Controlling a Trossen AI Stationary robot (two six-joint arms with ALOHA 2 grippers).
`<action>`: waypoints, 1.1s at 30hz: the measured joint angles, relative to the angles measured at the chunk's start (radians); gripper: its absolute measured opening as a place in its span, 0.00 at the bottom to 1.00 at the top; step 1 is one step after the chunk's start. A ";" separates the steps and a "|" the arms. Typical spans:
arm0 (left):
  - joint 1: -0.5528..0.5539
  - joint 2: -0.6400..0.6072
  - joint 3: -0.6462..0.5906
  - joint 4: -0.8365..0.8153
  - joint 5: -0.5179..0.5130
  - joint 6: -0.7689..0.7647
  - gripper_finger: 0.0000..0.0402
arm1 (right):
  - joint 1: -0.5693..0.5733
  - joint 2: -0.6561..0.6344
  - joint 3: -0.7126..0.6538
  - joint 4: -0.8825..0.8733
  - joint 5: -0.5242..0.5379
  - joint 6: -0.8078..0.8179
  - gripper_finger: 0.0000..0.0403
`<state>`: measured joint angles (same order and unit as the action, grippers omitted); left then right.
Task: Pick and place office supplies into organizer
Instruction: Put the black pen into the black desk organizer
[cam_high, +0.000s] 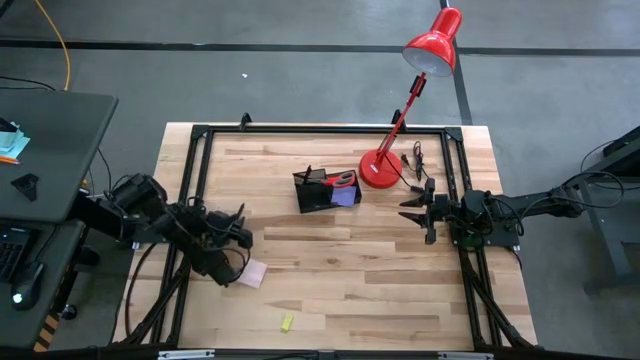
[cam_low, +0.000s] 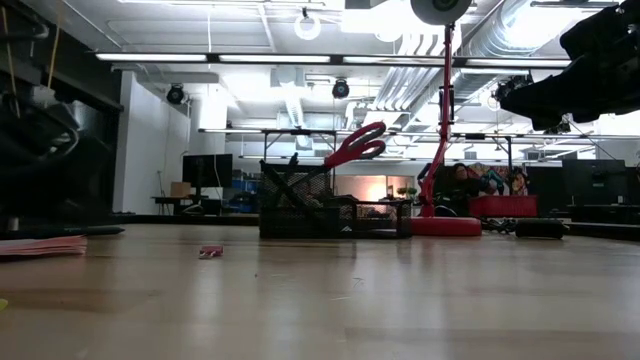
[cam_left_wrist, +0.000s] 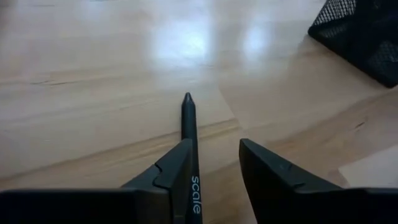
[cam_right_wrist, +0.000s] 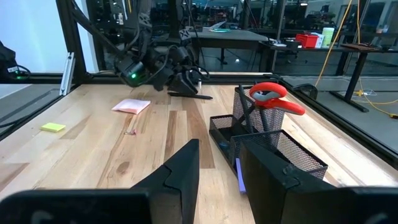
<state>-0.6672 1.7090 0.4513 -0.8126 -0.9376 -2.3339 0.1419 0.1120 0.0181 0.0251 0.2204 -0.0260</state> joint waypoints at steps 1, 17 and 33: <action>-0.007 0.009 0.001 -0.002 0.005 -0.010 0.32 | 0.000 0.000 0.000 0.000 0.000 0.000 0.27; -0.015 0.203 0.073 0.006 0.025 0.045 0.33 | 0.000 0.000 0.000 0.000 0.001 0.000 0.27; -0.014 0.207 0.075 0.043 -0.018 0.044 0.09 | 0.000 0.000 0.000 0.000 0.003 0.000 0.27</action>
<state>-0.6811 1.9160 0.5259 -0.7692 -0.9552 -2.2896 0.1419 0.1120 0.0181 0.0253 0.2234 -0.0260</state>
